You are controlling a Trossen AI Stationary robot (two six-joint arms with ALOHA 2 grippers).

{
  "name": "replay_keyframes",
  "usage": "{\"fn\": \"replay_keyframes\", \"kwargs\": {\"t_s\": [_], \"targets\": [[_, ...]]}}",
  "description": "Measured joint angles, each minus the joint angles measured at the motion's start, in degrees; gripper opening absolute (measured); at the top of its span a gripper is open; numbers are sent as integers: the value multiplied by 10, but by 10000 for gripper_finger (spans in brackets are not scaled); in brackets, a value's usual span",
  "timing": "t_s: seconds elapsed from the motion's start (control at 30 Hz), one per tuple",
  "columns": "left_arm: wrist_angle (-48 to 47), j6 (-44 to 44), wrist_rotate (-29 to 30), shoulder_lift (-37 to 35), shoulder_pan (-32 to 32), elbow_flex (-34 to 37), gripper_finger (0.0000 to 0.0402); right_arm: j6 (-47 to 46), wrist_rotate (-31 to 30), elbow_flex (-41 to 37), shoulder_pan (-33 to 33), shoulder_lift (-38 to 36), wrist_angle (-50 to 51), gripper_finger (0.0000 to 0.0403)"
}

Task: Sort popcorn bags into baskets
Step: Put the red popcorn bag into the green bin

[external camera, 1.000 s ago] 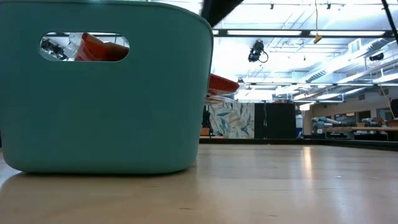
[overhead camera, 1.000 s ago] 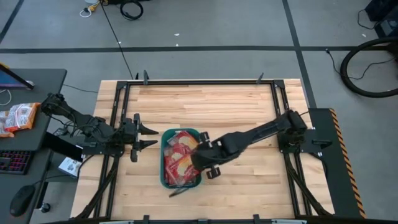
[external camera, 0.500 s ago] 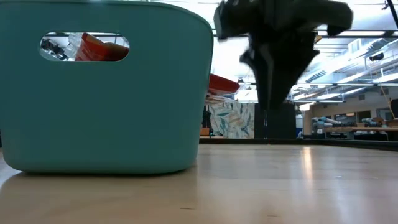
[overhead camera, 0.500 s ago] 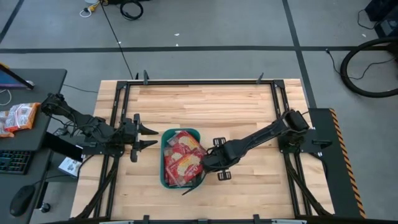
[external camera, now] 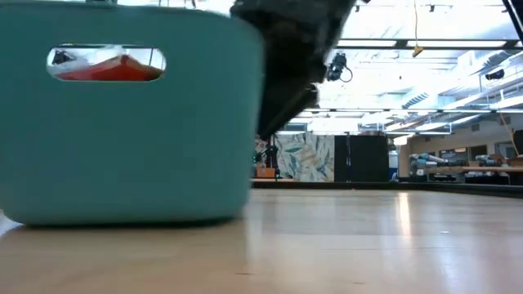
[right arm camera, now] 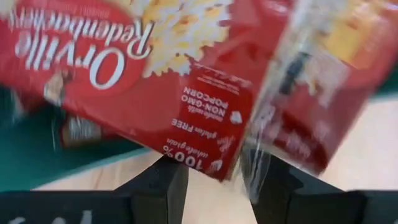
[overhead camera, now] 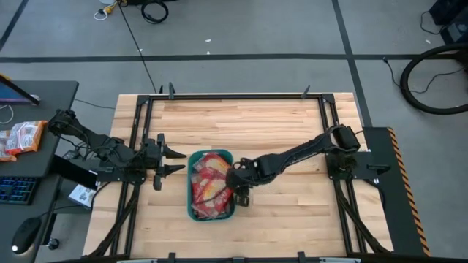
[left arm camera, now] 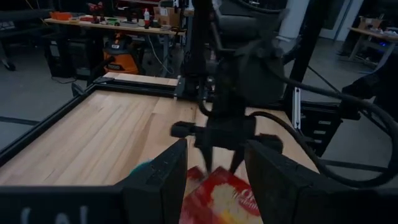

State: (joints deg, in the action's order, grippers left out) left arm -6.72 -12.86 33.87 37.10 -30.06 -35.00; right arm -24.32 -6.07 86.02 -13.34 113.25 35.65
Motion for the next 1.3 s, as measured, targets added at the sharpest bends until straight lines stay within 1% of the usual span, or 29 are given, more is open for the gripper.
{"fn": "replay_keyframes", "kwargs": {"t_s": [0.1,0.17,0.23,0.3,0.37,0.47,0.6,0.7,0.8,1.0,1.07,1.13,1.23,1.3], "targets": [[0,0,0,0,0,0,164,32,-19,0,24,1,-54,149],[0,0,0,0,0,0,164,42,-20,1,39,1,-91,149],[0,0,0,0,0,0,164,55,-12,1,48,1,-120,149],[-1,0,0,0,0,0,164,68,12,1,53,1,-147,149],[-1,0,0,0,0,0,164,73,26,1,54,1,-153,149],[-15,-15,0,0,0,0,164,76,30,1,54,1,-147,149],[-84,-71,-6,7,0,0,164,80,30,1,54,1,-143,149],[-158,-141,-50,19,0,0,164,82,31,1,49,1,-136,149],[-213,-203,-93,37,-7,0,164,90,29,0,47,1,-126,149],[-317,-313,-132,82,-21,0,164,103,25,0,48,1,-123,149],[-322,-333,-152,99,-25,0,164,110,25,0,48,1,-123,149],[-292,-328,-166,109,-35,0,164,113,25,0,49,1,-123,149],[-256,-334,-172,110,-52,0,164,115,24,0,49,1,-123,149],[-259,-353,-197,108,-70,0,164,115,22,0,49,1,-123,149]]}}
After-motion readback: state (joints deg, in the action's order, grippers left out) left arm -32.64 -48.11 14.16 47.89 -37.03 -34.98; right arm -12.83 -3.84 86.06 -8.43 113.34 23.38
